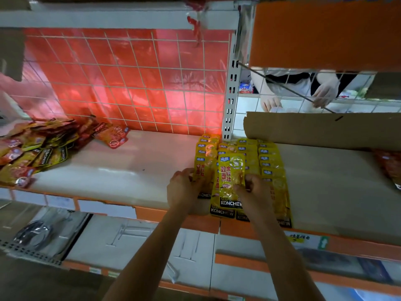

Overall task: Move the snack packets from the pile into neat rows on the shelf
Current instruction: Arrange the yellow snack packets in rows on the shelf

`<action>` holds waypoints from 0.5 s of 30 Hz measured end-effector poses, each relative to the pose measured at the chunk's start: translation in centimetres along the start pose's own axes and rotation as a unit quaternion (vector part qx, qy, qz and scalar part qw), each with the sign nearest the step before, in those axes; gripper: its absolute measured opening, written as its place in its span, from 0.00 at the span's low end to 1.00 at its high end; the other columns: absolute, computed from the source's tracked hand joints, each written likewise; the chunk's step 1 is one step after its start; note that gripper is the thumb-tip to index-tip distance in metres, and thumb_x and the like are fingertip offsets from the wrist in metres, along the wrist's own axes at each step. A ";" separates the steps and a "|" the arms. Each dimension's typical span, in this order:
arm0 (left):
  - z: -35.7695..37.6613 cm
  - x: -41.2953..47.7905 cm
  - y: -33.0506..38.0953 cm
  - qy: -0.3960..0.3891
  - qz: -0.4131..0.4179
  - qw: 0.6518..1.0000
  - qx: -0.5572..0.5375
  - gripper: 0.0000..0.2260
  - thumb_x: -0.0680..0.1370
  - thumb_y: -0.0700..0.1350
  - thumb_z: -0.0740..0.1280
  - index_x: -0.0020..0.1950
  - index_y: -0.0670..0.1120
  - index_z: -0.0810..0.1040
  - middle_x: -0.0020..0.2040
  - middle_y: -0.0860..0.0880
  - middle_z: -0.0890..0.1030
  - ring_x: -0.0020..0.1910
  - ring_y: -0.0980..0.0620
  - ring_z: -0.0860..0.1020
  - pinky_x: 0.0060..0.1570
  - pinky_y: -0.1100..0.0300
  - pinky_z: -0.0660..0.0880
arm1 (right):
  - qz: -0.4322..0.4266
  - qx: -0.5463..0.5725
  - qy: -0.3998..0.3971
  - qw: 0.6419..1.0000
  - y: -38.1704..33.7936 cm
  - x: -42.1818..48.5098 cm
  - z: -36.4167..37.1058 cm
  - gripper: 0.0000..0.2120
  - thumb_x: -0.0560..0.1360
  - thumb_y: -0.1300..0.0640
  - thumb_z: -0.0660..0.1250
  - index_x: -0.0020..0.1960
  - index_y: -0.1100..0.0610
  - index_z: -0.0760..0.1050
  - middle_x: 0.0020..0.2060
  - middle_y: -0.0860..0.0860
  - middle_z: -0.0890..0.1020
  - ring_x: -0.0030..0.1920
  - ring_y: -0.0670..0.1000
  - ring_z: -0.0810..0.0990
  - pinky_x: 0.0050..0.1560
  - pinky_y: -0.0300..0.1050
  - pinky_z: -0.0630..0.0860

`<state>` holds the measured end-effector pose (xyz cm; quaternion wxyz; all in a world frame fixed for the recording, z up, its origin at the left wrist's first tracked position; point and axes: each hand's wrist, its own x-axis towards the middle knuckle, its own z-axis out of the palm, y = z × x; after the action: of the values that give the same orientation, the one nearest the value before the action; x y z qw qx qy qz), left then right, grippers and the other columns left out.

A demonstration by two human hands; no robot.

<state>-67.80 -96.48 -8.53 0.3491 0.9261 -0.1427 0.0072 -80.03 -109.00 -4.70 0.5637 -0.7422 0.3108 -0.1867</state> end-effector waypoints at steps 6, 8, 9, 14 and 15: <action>0.1 -0.4 -0.2 0.071 0.007 0.997 -0.038 0.18 0.77 0.53 0.68 0.62 0.46 0.79 0.55 0.44 0.78 0.43 0.47 0.80 0.47 0.58 0.73 | 0.000 -0.008 -0.017 1.000 -0.1 0.5 1.5 0.12 0.74 0.60 0.68 0.56 0.53 0.73 0.43 0.49 0.81 0.40 0.49 0.81 0.41 0.48 0.77; -0.2 -1.0 -0.2 0.101 0.049 0.988 -0.104 0.14 0.78 0.53 0.66 0.58 0.45 0.80 0.48 0.46 0.81 0.36 0.52 0.79 0.41 0.59 0.75 | -0.007 -0.017 -0.020 1.000 -0.2 0.6 2.0 0.12 0.74 0.59 0.68 0.56 0.50 0.73 0.43 0.46 0.81 0.40 0.47 0.80 0.42 0.48 0.77; -0.4 -1.4 0.0 0.091 0.069 0.983 -0.146 0.15 0.77 0.54 0.65 0.56 0.46 0.80 0.44 0.49 0.83 0.35 0.56 0.79 0.39 0.60 0.76 | -0.008 -0.020 -0.023 1.000 -0.2 0.7 2.4 0.11 0.74 0.59 0.68 0.55 0.49 0.73 0.43 0.45 0.81 0.40 0.45 0.80 0.41 0.47 0.77; -1.1 -1.8 -0.1 -0.015 0.083 0.962 -0.261 0.17 0.74 0.51 0.72 0.62 0.51 0.76 0.37 0.48 0.84 0.34 0.50 0.82 0.36 0.55 0.79 | -0.034 -0.043 -0.058 0.997 -0.5 0.9 4.2 0.09 0.74 0.59 0.68 0.55 0.52 0.75 0.43 0.47 0.82 0.43 0.47 0.81 0.42 0.42 0.75; -1.3 -1.6 -0.1 -0.025 0.067 0.957 -0.282 0.17 0.74 0.46 0.73 0.62 0.51 0.76 0.37 0.47 0.84 0.35 0.47 0.82 0.37 0.52 0.80 | -0.049 -0.062 -0.065 0.995 -0.7 0.9 4.2 0.09 0.75 0.59 0.67 0.55 0.53 0.76 0.43 0.47 0.82 0.43 0.48 0.80 0.41 0.39 0.74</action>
<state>-69.22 -95.15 -7.86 0.5910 0.7784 -0.2092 -0.0326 -76.53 -106.47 -5.38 0.5255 -0.8006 0.2483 -0.1458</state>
